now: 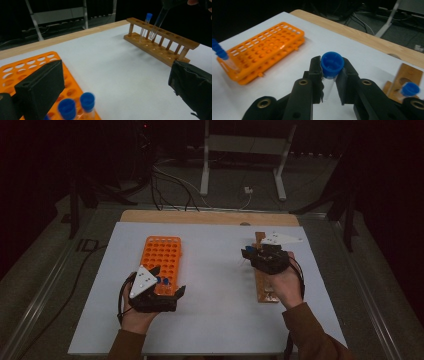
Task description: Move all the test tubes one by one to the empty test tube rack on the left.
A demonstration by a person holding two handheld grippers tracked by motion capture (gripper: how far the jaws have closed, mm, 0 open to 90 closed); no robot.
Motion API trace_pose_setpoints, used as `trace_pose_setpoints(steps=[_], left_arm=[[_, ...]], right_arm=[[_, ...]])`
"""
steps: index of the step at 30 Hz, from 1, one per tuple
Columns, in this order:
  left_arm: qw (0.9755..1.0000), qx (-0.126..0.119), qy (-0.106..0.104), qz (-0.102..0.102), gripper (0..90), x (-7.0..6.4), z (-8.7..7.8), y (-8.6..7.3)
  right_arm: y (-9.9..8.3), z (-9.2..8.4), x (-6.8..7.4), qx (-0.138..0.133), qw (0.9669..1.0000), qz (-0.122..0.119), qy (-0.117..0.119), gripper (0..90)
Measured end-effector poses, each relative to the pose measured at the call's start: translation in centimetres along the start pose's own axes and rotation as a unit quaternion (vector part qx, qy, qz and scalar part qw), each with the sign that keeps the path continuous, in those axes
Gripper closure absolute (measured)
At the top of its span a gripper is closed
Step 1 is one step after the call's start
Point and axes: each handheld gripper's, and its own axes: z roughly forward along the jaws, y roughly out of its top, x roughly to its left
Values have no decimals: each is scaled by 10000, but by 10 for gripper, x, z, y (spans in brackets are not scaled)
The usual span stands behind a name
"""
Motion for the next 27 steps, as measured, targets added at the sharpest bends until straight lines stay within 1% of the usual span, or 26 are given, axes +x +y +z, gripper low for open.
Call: trace_pose_setpoints(steps=[8, 10, 15, 18, 27], left_arm=[[9998, 63, -118, 161, 11, -16, 16, 3], [9997, 67, -154, 166, 11, -19, 20, 4], [9995, 117, -190, 222, 26, -28, 28, 6], [9993, 151, -196, 289, 33, -34, 34, 6], [9993, 120, -229, 263, 41, -46, 50, 9]], right_arm=[[3, 0, 13, -1, 9997, -24, 251, 760], [3, 0, 18, -4, 9995, -21, 328, 760], [5, -1, 29, -9, 9988, -131, 481, 760], [6, -2, 35, -21, 9984, -146, 553, 760], [5, 4, 49, 30, 9967, -140, 802, 759]])
